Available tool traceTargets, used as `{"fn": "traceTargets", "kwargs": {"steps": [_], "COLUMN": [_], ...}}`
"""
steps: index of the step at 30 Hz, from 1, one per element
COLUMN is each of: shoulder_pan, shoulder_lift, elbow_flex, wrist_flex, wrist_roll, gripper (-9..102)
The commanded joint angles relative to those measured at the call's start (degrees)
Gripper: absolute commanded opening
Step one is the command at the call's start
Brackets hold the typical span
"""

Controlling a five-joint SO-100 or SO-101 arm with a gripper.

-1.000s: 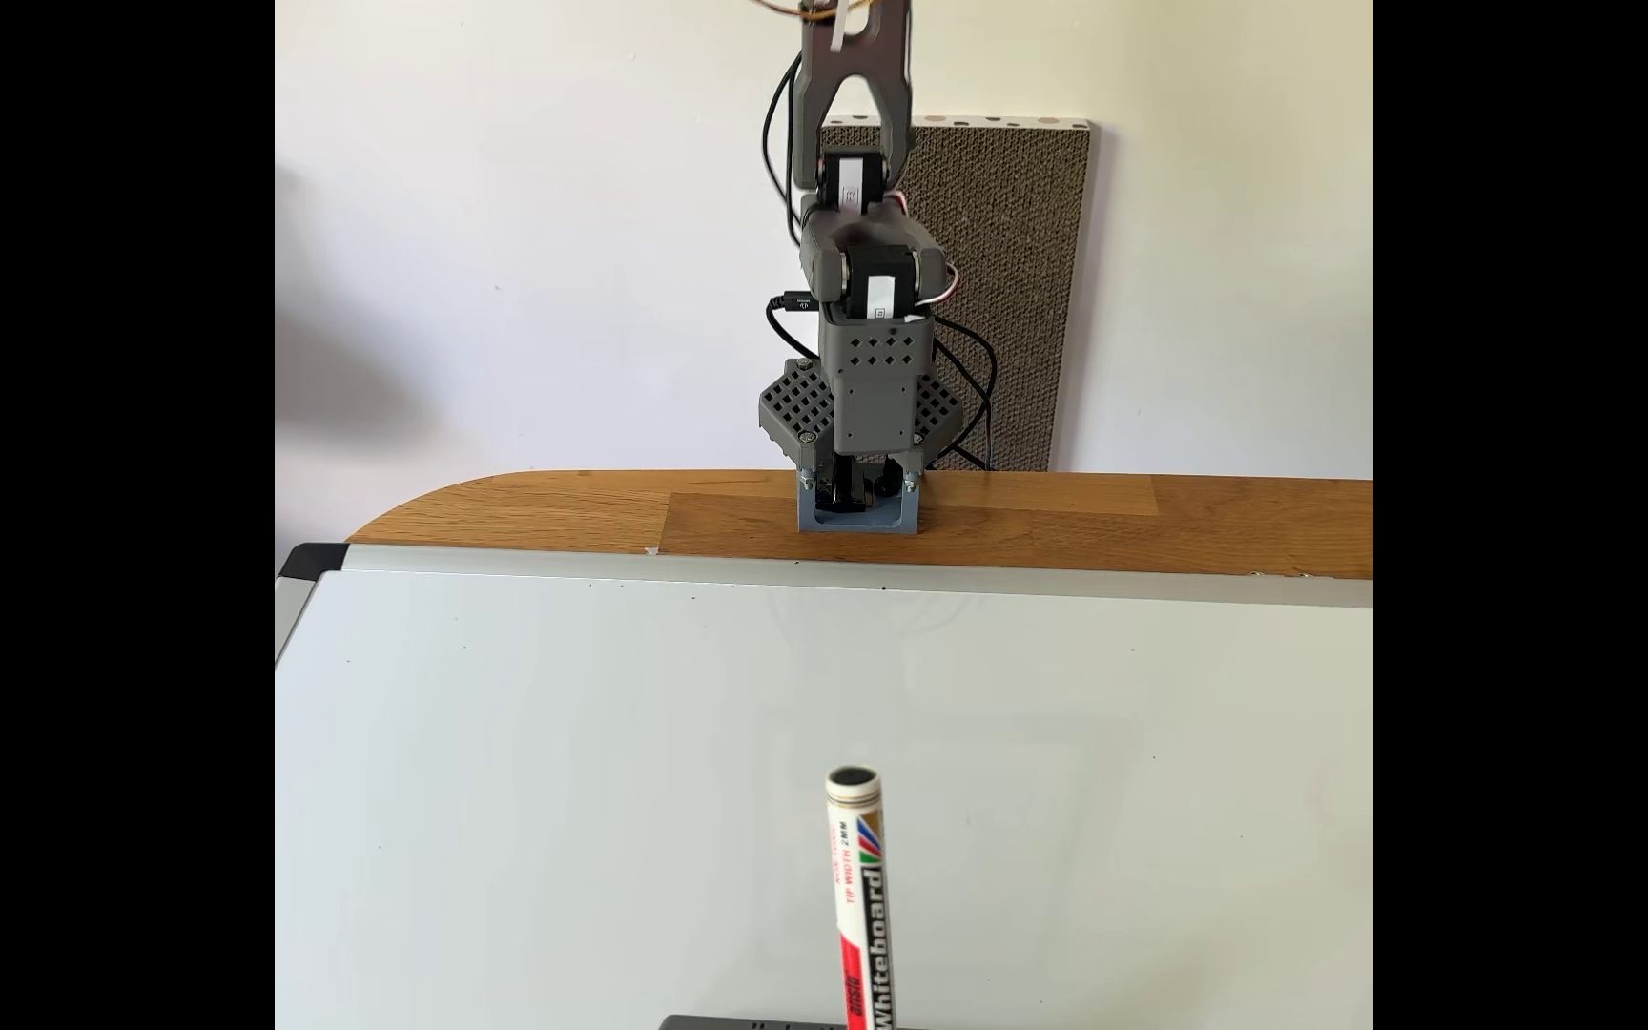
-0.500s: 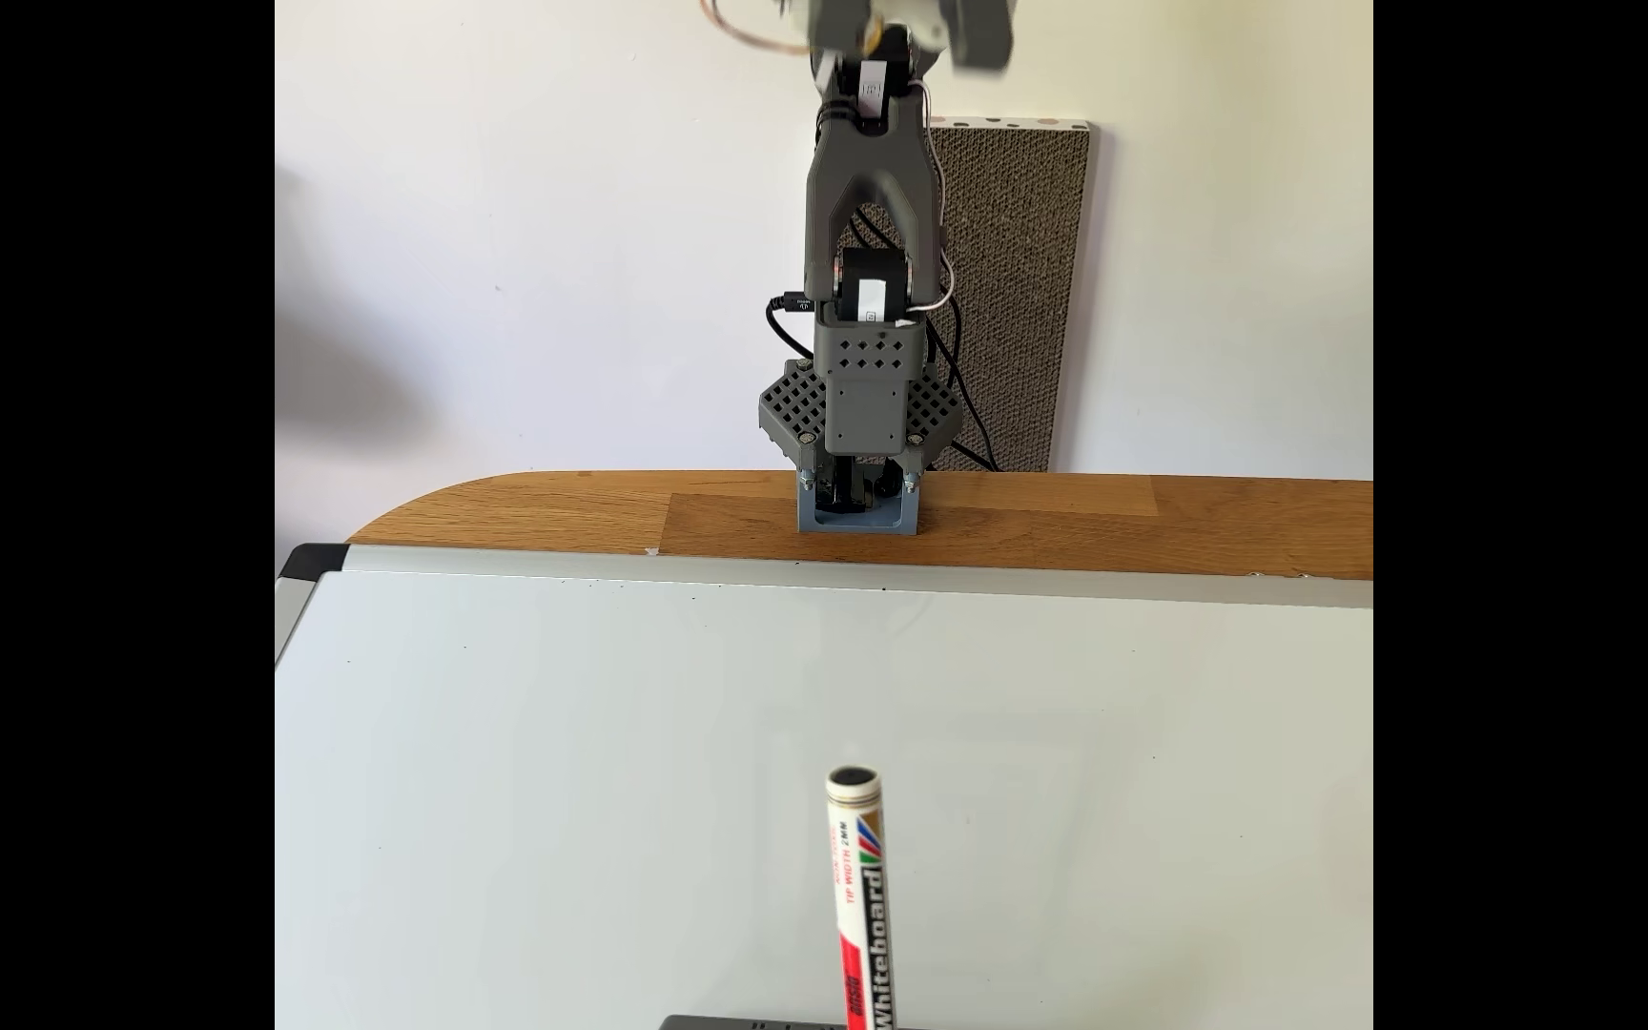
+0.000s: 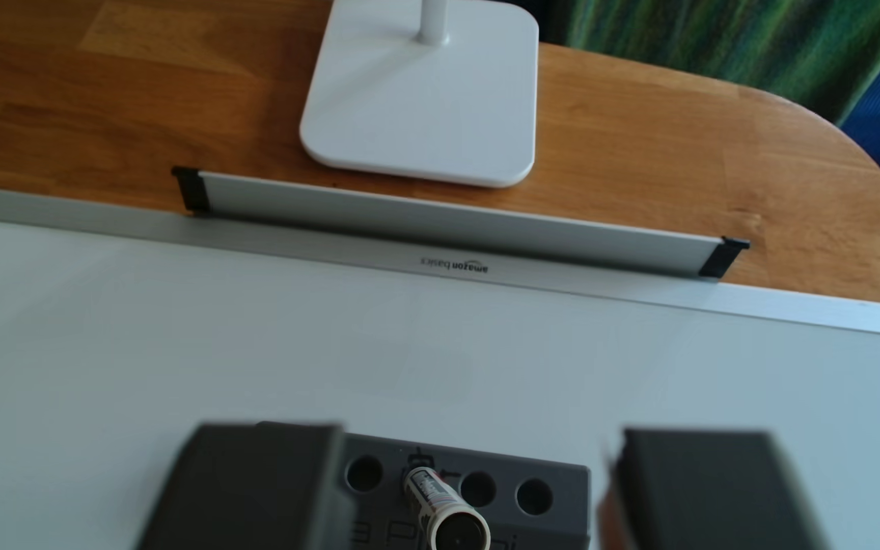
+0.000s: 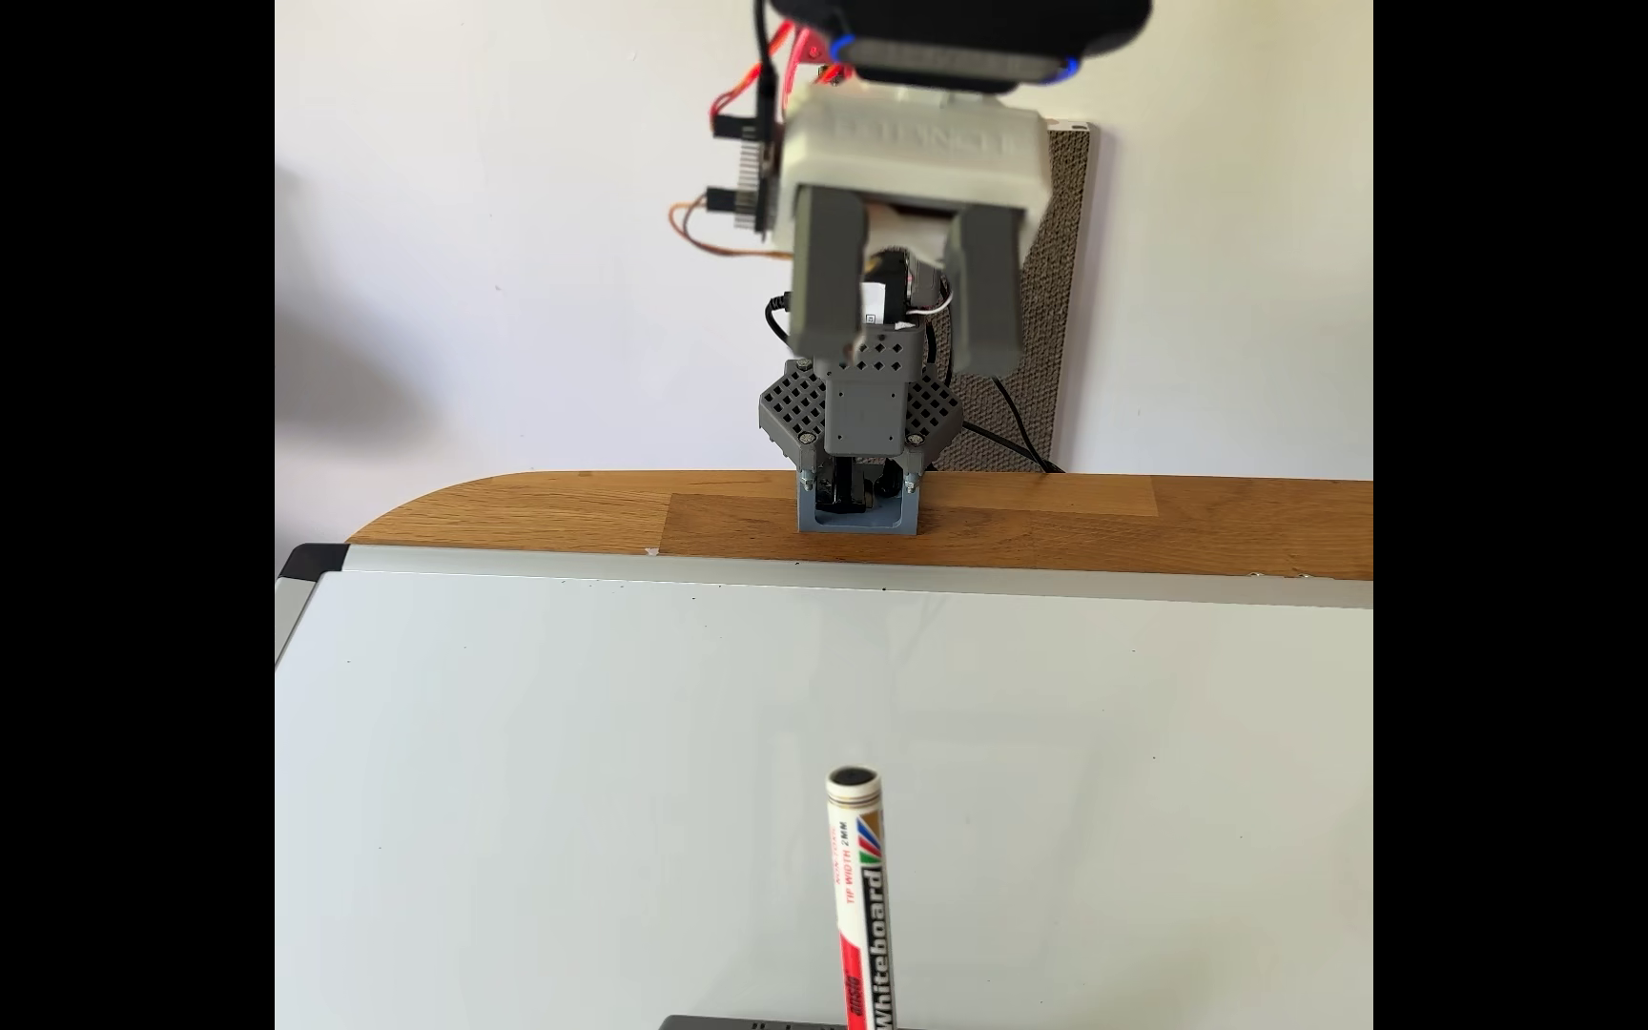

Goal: Draw a face

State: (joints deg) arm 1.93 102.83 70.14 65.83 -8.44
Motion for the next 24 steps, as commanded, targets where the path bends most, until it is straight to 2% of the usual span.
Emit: {"fn": "traceTargets", "kwargs": {"steps": [1,8,24], "shoulder_pan": [-0.44,-2.29,1.76], "shoulder_lift": [-3.16,-9.84,-17.05], "elbow_flex": [-4.39,-4.39,-3.87], "wrist_flex": [-3.08,-7.47,-10.11], "wrist_roll": [-0.26,-0.26,-2.20], "gripper": [98,98,98]}}
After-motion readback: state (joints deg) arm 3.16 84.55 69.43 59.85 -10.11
